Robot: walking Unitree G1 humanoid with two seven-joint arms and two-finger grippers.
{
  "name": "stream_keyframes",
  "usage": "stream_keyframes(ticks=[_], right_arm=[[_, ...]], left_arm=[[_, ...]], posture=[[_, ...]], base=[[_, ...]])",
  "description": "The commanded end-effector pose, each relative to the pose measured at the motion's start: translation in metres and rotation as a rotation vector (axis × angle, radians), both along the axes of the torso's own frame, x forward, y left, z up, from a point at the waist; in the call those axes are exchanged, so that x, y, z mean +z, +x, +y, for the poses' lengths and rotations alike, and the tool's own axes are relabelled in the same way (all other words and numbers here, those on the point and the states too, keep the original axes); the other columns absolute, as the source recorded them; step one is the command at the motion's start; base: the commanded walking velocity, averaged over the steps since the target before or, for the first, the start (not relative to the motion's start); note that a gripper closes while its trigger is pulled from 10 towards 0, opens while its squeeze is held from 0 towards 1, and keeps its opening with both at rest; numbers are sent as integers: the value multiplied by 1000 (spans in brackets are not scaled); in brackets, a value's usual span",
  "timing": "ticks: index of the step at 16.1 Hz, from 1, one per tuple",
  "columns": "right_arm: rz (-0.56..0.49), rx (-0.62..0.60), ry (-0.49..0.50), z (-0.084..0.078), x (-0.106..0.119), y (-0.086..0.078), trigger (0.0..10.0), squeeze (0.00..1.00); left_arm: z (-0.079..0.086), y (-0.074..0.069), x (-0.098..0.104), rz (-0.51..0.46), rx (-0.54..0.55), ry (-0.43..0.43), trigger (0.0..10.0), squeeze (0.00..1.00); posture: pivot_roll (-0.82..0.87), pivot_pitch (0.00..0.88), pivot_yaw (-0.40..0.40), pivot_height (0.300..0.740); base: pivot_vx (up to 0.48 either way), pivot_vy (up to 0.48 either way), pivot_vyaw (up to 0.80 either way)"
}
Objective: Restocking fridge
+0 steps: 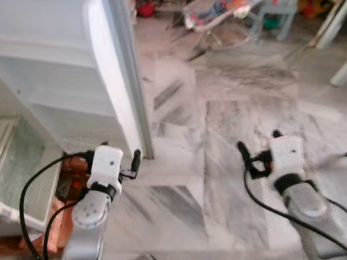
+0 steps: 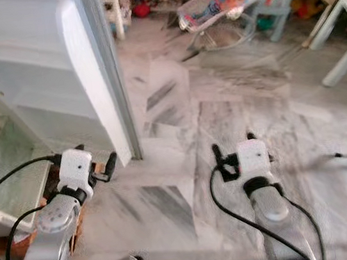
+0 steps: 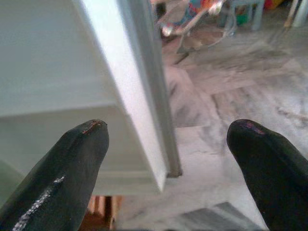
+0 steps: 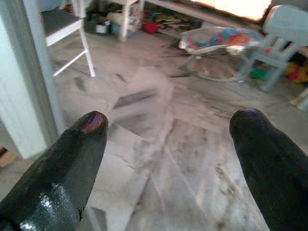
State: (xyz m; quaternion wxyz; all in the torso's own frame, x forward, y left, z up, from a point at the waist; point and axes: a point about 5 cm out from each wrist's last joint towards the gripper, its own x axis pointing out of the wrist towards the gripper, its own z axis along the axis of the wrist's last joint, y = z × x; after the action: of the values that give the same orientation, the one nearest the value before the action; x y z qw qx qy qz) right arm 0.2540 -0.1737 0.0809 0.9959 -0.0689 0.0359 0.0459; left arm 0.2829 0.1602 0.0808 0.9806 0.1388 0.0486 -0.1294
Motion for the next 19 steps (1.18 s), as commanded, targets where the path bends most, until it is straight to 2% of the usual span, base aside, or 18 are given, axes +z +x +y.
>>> stream_keyframes(ticks=[1,3,6,7,9,10,12,13,14,16,18,19], right_arm=[[-27,-23,-11,-6,7,2,10000,0],[-20,-21,-15,-7,5,0,10000,0],[-11,-26,4,-5,4,3,10000,0],[-11,-26,4,-5,4,3,10000,0],[-20,1,-21,-1,5,3,10000,0],[-14,-1,-22,-2,3,2,10000,0],[-13,-3,-24,-3,2,3,10000,0],[-13,-3,-27,-4,2,4,10000,0],[-14,-3,-29,-4,3,5,10000,0],[-24,-9,-38,-7,5,8,10000,0],[-27,-21,-38,-8,5,7,10000,0],[-23,-30,-33,-9,3,5,10000,0]], left_arm=[[-2,6,0,-9,5,18,10000,0],[7,17,-1,-15,42,45,10000,0],[8,30,-3,-7,35,68,10000,0],[8,30,-3,-7,35,68,10000,0],[-2,36,-4,-10,9,75,10000,0],[-9,45,-1,-18,0,78,10000,0],[-12,52,3,-29,0,90,10000,0],[-16,63,10,-42,4,96,10000,0],[-19,68,14,-48,0,99,10000,0],[-37,81,32,-91,-42,91,10000,0],[-45,79,33,-110,-69,56,10000,0],[-45,72,24,-74,-73,51,10000,0]], posture=[[69,158,-83,740],[61,158,-93,740],[52,152,-101,740],[52,152,-101,740],[55,146,-102,740],[56,142,-109,740],[55,140,-110,740],[48,131,-111,740],[48,131,-111,740],[36,118,-104,740],[33,113,-99,740],[35,115,-98,740]], base=[[480,0,0],[458,0,0],[454,0,0],[454,0,0],[454,0,0],[450,0,0],[454,0,0],[454,0,0],[454,0,0],[450,0,0],[0,0,0],[0,0,0]])
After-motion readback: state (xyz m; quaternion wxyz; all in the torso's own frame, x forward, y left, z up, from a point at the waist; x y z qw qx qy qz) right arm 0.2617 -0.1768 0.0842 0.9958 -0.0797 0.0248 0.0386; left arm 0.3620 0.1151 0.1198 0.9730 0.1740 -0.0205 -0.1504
